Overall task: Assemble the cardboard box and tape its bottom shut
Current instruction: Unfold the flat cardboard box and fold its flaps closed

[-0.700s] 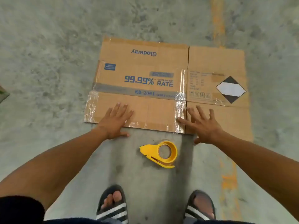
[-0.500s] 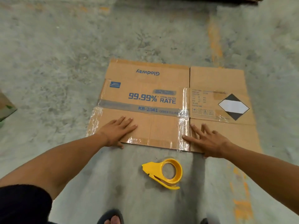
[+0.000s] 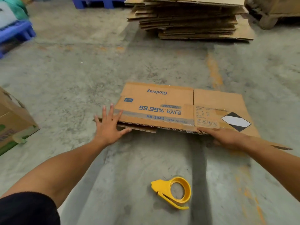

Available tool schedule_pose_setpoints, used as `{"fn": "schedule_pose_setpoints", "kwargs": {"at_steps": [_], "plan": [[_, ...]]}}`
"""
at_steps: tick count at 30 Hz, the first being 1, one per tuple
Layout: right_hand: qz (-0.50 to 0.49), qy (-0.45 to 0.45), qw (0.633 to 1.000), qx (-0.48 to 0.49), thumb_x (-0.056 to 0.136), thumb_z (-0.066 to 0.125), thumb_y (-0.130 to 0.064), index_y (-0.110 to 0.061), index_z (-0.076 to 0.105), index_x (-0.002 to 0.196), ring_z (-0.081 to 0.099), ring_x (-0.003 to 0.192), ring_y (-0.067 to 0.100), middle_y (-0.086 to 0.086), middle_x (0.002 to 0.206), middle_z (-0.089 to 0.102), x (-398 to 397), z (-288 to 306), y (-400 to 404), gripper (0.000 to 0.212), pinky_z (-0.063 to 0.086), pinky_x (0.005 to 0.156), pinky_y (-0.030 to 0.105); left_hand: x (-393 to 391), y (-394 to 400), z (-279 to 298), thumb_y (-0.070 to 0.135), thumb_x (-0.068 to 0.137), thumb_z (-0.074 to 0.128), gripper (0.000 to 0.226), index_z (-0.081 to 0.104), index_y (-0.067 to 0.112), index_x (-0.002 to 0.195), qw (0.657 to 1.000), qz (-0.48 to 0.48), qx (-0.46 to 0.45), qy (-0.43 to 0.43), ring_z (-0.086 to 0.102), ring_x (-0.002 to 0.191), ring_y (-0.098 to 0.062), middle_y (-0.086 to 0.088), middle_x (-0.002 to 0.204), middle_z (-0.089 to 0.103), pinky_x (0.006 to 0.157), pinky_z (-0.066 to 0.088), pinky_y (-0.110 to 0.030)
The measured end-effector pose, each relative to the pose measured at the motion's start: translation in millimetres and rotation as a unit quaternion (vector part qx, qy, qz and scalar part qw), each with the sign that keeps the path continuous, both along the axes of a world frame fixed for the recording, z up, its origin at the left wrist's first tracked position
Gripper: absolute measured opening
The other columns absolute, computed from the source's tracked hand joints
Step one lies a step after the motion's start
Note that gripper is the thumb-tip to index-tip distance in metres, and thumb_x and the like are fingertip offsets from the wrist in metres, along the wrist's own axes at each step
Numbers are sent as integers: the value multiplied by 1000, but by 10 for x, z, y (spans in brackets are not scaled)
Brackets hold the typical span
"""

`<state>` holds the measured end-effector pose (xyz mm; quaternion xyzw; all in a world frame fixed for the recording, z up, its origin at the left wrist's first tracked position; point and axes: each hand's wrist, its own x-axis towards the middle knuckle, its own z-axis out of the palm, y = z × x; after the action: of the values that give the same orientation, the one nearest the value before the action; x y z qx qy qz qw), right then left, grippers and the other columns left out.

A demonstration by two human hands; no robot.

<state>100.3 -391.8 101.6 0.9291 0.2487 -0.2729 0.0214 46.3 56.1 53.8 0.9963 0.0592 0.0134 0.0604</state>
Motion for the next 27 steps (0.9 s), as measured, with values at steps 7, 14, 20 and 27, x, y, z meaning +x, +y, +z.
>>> {"fn": "schedule_pose_setpoints", "kwargs": {"at_steps": [7,14,20,27], "plan": [[-17,-15,998,51,92,31,3,-34,22,153,30,145,27,3,158,31,95,436,144,72,24,118,34,211,-184,141,42,78,77,131,-34,26,146,778,336,-528,-55,-2,152,-27,-8,160,-30,117,24,-49],[-25,49,992,113,96,39,5,-21,36,150,30,136,4,-9,151,34,92,758,219,60,17,107,10,513,-128,250,-5,83,53,63,37,11,142,633,371,-672,-97,64,90,-23,-24,121,62,90,56,-43],[-129,-30,980,148,103,43,-9,-8,37,148,40,136,24,9,151,42,463,1218,-42,45,29,104,24,854,-84,511,12,83,49,85,12,52,149,685,294,-649,-153,66,97,-19,3,112,67,91,55,-49],[-194,-177,943,206,103,44,-8,-10,44,143,50,122,35,18,136,54,948,2267,-170,40,38,100,40,1414,-224,1581,22,85,49,80,10,42,153,760,225,-577,-198,50,70,-20,-8,72,49,86,55,-50]]}}
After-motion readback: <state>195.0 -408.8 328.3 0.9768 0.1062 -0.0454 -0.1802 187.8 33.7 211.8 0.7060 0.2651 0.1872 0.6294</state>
